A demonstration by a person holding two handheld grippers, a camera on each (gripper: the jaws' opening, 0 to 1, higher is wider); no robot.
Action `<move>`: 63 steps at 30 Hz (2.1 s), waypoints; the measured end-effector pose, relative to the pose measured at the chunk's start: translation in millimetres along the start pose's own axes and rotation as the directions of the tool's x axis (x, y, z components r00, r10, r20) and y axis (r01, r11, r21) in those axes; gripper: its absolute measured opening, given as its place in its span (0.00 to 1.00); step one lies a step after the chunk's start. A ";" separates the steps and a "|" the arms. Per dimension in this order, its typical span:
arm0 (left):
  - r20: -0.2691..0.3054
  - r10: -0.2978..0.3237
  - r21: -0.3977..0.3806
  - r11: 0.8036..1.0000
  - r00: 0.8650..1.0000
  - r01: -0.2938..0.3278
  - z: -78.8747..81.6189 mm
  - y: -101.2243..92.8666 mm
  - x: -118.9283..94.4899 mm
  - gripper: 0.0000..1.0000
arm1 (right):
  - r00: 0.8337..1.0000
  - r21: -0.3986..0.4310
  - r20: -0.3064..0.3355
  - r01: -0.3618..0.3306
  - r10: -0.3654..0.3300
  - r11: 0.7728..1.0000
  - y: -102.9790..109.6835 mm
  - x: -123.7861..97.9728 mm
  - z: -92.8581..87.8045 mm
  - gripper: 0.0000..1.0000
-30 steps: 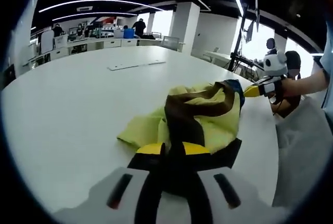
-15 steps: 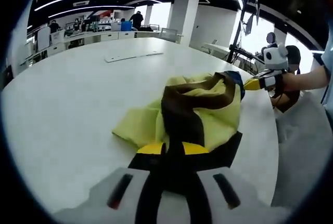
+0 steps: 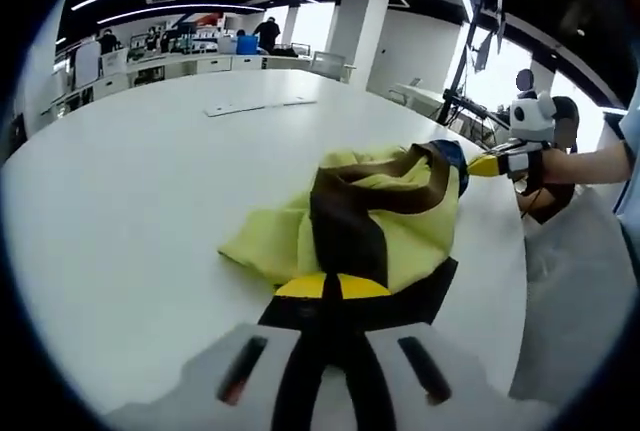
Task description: Fold the garment on the visible template until the final outline fits inside the template.
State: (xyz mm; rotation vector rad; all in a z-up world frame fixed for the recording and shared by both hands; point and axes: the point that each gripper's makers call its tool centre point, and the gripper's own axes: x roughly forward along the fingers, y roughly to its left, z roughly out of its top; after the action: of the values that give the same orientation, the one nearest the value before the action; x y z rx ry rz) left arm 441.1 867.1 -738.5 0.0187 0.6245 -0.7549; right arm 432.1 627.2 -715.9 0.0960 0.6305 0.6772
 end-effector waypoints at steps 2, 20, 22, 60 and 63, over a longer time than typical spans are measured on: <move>0.036 0.008 -0.015 1.000 0.999 -0.007 9.1 -1.1 -7.9 0.00 | 1.000 0.001 0.022 0.010 -0.010 1.000 -1.9 -3.1 7.6 0.00; 0.286 0.105 -0.014 0.994 0.953 -0.106 98.8 2.2 -69.9 0.00 | 0.972 -0.055 0.230 0.059 -0.045 0.997 -12.6 -56.7 88.7 0.00; 0.310 0.101 -0.009 0.995 0.945 -0.104 108.6 -1.4 -75.9 0.00 | 0.962 -0.036 0.271 0.040 -0.029 0.999 -6.6 -66.0 101.6 0.00; 0.577 0.021 0.037 0.998 0.817 -0.052 248.3 -6.2 -129.9 0.00 | 0.833 -0.153 0.546 -0.002 0.086 0.988 -2.8 -125.2 247.9 0.00; 0.543 0.033 0.033 0.998 0.839 -0.060 242.3 8.0 -111.7 0.00 | 0.850 -0.132 0.522 -0.004 0.073 0.991 -18.0 -104.3 243.7 0.00</move>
State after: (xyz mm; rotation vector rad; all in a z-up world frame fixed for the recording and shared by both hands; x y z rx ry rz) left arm 510.7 887.3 -481.6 -0.1330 0.0596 -0.6861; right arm 519.1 577.6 -469.9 0.1704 0.0528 0.6901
